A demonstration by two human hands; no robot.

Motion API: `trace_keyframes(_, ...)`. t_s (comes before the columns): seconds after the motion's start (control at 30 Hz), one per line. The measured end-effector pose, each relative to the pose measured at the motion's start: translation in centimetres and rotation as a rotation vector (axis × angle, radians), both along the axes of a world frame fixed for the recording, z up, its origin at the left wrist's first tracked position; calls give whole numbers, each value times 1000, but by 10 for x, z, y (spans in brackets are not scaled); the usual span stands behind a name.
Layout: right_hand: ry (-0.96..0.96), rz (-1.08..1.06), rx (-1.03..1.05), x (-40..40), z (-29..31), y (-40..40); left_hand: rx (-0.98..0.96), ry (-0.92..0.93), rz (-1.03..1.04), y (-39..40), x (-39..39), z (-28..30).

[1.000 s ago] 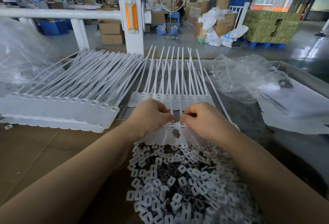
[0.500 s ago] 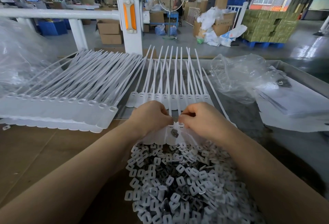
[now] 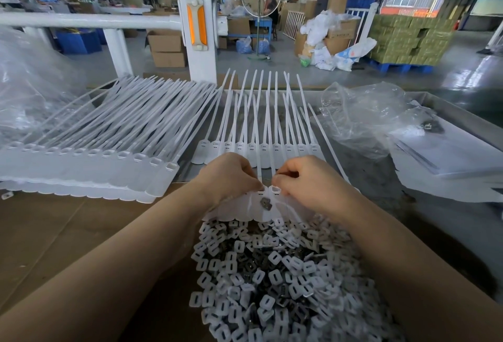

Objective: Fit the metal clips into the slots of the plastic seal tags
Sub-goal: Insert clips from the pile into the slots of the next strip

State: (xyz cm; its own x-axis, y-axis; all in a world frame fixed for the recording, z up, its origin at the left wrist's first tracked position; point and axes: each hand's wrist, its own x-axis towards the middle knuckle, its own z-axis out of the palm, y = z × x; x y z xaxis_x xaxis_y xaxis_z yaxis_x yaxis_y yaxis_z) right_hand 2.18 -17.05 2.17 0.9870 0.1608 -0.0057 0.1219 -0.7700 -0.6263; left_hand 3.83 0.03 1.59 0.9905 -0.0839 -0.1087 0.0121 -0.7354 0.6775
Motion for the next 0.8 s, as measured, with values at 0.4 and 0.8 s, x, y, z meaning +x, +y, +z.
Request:
trace_keyframes(0.4, 16, 14, 36, -1, 2, -3, -56, 20, -10, 3, 0, -2)
trace_keyframes(0.8, 240, 405, 16, -8, 17, -14, -35, -12, -51, 5, -2, -3)
